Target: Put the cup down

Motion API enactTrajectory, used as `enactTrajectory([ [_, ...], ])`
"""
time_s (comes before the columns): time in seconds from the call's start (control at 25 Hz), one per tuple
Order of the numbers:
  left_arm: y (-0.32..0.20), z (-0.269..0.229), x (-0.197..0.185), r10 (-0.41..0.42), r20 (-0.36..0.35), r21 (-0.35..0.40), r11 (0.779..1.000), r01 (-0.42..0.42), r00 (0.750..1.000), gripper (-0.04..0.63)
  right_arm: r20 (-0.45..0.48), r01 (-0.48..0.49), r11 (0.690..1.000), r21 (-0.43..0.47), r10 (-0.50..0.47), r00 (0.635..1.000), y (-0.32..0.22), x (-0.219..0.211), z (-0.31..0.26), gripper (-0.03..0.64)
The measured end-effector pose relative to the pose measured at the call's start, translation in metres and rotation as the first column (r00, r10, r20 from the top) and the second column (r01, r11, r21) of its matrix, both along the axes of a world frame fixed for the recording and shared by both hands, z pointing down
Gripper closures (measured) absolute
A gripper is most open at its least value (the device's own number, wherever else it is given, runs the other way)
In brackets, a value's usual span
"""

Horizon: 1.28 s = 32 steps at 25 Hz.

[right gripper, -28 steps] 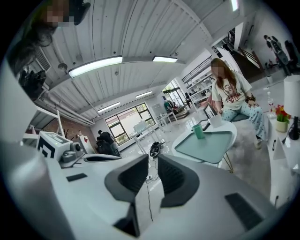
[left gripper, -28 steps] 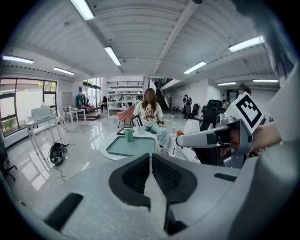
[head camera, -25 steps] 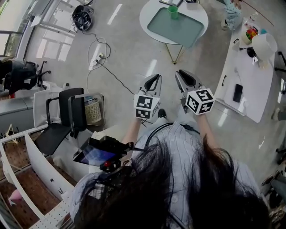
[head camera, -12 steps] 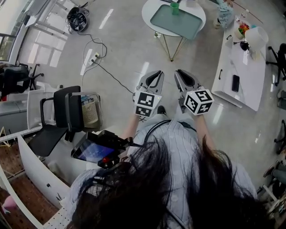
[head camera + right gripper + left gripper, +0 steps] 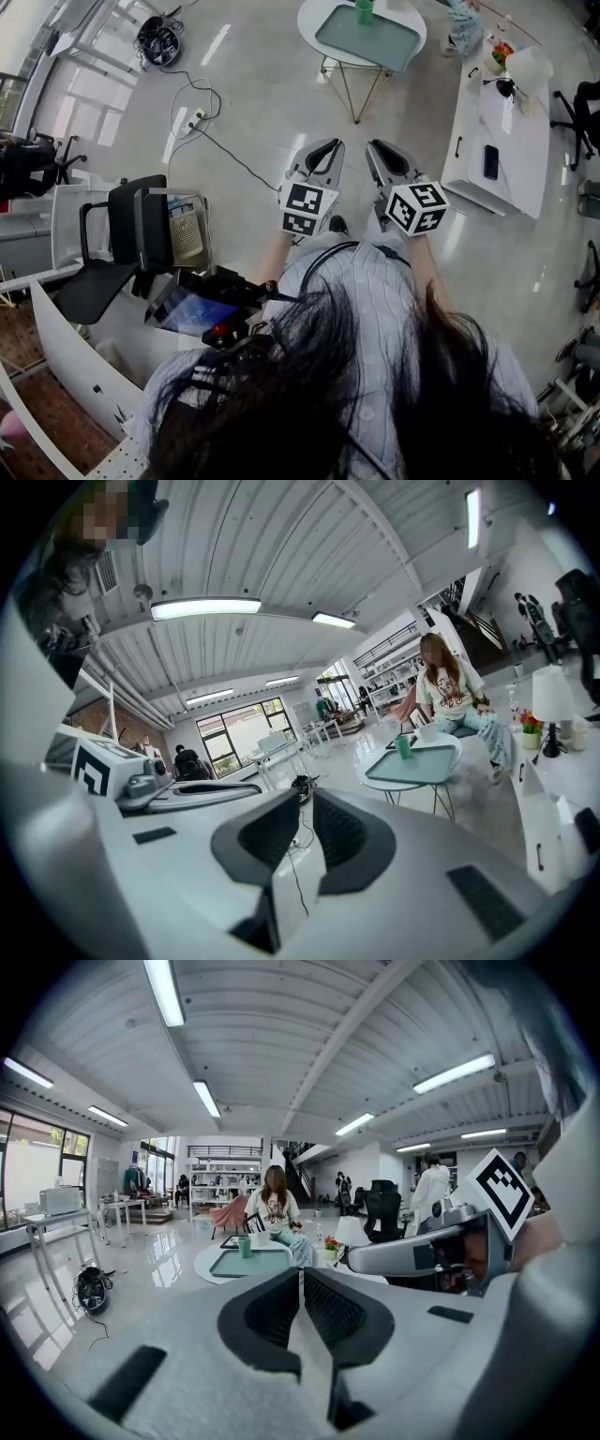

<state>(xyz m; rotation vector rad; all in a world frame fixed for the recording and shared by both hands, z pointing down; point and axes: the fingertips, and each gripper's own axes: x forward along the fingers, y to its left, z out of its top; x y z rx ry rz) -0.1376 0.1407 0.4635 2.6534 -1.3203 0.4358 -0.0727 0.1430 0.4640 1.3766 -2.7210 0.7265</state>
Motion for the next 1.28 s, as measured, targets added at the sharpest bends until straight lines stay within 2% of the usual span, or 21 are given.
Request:
enactTrajectory([
  [0.28, 0.010, 0.013, 0.005, 0.012, 0.003, -0.033, 0.999, -0.012, 1.000, 0.569, -0.017, 0.013, 1.000, -0.014, -0.014, 1.000, 0.010, 0.002, 0.006, 0.554],
  [0.6, 0.011, 0.008, 0.010, 0.021, -0.029, -0.029, 0.999, -0.022, 0.999, 0.569, -0.031, 0.001, 1.000, -0.016, -0.001, 1.000, 0.018, 0.006, 0.005, 0.554],
  [1.28, 0.013, 0.013, 0.016, 0.054, -0.004, -0.032, 0.998, -0.054, 0.999, 0.569, -0.027, -0.015, 1.000, -0.009, 0.015, 1.000, 0.019, 0.009, 0.009, 0.554],
])
